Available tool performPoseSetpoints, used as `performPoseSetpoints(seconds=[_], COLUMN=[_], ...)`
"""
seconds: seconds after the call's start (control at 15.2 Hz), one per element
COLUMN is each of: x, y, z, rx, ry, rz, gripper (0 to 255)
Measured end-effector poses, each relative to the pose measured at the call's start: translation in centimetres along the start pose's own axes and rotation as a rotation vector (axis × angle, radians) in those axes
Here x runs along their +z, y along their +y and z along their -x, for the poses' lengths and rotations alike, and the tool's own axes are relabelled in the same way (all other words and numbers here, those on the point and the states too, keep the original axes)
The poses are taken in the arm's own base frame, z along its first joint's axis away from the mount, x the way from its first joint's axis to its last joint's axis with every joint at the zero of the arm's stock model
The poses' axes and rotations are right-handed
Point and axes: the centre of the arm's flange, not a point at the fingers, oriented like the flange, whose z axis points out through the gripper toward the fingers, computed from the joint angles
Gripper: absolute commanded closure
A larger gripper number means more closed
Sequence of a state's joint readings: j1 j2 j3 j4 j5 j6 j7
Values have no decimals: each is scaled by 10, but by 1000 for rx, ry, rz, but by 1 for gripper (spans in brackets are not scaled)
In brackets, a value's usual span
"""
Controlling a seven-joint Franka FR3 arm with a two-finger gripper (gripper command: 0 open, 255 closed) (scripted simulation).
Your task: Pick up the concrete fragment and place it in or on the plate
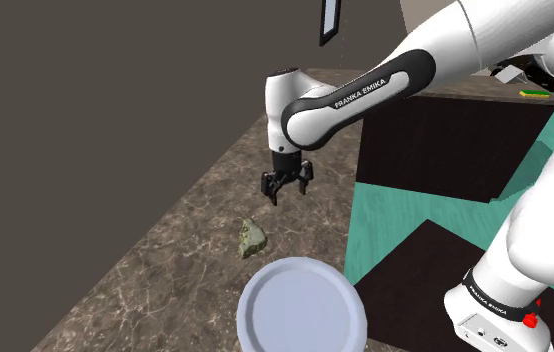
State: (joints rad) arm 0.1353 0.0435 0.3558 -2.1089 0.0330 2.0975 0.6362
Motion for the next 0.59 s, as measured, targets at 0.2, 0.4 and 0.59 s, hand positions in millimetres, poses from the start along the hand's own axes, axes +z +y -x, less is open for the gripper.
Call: performPoseSetpoints(seconds=[0.2, 0.4, 0.59], x=[20, 40, 58], y=[-32, -61, -93], z=[-15, -32, -48], rx=[7, 14, 20], ry=[-7, -15, -22], rz=[-6, -12, -19], gripper=[0, 0, 0])
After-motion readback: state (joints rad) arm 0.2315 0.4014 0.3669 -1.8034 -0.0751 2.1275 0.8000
